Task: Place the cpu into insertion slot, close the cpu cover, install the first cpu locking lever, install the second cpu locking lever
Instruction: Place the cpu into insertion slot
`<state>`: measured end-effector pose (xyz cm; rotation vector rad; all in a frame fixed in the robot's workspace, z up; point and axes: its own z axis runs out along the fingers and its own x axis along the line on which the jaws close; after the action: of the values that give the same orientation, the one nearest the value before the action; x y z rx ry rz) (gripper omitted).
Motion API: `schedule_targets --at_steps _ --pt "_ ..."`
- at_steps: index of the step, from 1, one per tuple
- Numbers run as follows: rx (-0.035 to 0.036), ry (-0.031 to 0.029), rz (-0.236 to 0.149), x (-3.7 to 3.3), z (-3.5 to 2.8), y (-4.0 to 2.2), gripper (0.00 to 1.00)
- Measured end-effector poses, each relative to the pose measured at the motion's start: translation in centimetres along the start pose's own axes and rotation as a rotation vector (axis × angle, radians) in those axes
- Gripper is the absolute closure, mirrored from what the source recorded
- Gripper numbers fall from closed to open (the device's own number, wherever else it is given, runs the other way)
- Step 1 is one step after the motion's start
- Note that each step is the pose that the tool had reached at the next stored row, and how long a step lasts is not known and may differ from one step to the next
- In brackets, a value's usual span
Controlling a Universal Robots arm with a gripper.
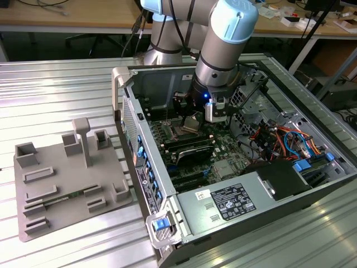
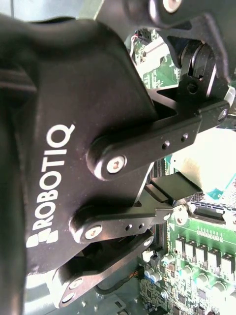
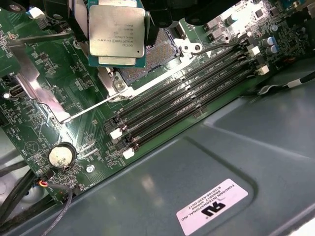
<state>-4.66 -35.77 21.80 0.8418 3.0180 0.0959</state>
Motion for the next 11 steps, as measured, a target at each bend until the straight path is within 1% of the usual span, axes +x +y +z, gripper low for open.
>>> schedule_targets --at_steps 11 --pt "0.0005 -0.001 0.01 0.0 0.05 0.0 0.45"
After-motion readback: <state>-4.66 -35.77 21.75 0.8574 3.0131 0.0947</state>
